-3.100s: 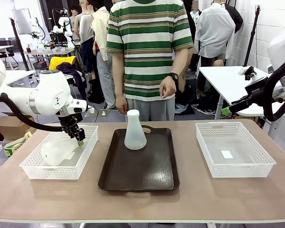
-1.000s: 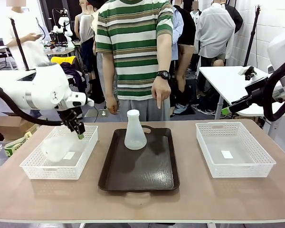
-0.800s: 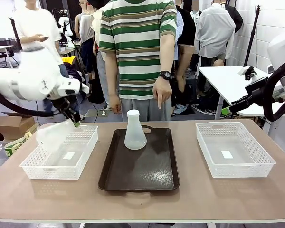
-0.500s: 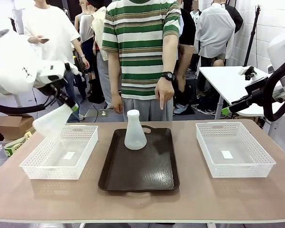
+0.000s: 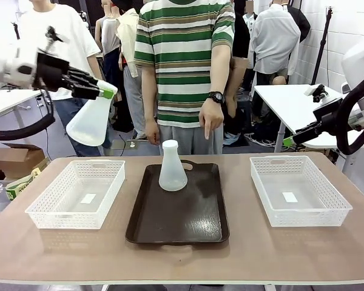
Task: Prepare the laboratory tools.
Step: Place the picked Big flask upright in the Handle tray as directed by the person.
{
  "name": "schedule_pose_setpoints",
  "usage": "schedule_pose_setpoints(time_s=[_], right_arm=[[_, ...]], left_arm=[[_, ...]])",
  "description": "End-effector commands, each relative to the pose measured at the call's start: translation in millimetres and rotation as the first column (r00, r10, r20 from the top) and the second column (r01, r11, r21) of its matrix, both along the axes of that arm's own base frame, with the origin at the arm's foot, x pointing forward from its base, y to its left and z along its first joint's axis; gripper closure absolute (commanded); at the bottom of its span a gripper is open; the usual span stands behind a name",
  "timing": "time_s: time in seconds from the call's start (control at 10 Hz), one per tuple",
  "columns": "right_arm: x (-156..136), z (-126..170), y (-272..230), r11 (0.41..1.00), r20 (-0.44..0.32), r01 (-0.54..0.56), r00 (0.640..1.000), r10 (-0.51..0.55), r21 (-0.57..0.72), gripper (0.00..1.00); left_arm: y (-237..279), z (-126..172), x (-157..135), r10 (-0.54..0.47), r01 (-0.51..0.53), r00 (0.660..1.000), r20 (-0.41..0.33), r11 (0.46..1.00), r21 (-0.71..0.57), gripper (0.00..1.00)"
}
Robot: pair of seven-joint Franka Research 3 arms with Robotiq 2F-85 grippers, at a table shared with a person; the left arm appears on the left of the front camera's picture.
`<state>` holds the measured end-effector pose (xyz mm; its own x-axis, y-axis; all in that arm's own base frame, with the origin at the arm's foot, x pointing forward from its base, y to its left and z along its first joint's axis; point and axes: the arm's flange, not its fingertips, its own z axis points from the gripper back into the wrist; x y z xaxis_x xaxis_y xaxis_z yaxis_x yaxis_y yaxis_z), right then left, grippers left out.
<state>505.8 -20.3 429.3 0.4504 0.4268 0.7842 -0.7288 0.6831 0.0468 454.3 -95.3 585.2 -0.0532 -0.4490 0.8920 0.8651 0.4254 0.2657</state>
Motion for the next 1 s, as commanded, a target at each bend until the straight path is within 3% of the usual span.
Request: schedule_pose_setpoints(time_s=[0.0,0.2,0.4,0.5,0.6,0.7,0.8,0.9], right_arm=[[-0.5,-1.8,0.1,1.000,0.000,-0.009,1.000,0.009,0.003,0.00],[-0.5,-1.8,0.1,1.000,0.000,-0.009,1.000,0.009,0.003,0.00],[-0.5,-1.8,0.1,1.000,0.000,-0.009,1.000,0.009,0.003,0.00],[-0.5,-1.8,0.1,1.000,0.000,-0.009,1.000,0.009,0.003,0.00],[-0.5,-1.8,0.1,1.000,0.000,-0.009,1.000,0.009,0.003,0.00],[-0.5,-1.8,0.1,1.000,0.000,-0.009,1.000,0.009,0.003,0.00],[-0.5,-1.8,0.1,1.000,0.000,-0.009,1.000,0.009,0.003,0.00],[-0.5,-1.8,0.1,1.000,0.000,-0.009,1.000,0.009,0.003,0.00]], left_arm=[[12.0,-56.0,20.7,-0.423,0.443,0.896,0.132,0.872,-0.210,1.00],[-13.2,-72.5,31.4,-0.454,0.494,0.868,0.200,0.828,-0.266,1.00],[-33.6,-85.3,45.6,-0.480,0.511,0.859,0.178,0.812,-0.281,1.00],[-39.5,-86.6,50.9,-0.454,0.469,0.883,0.119,0.837,-0.283,1.00],[-28.8,-91.8,54.5,-0.320,0.304,0.947,-0.036,0.924,-0.231,1.00],[-37.1,-110.6,37.2,-0.475,0.506,0.863,0.175,0.802,-0.319,1.00],[-37.1,-110.6,37.2,-0.475,0.506,0.863,0.175,0.802,-0.319,1.00],[-36.8,-116.6,52.6,-0.419,0.426,0.904,0.087,0.856,-0.293,1.00]])
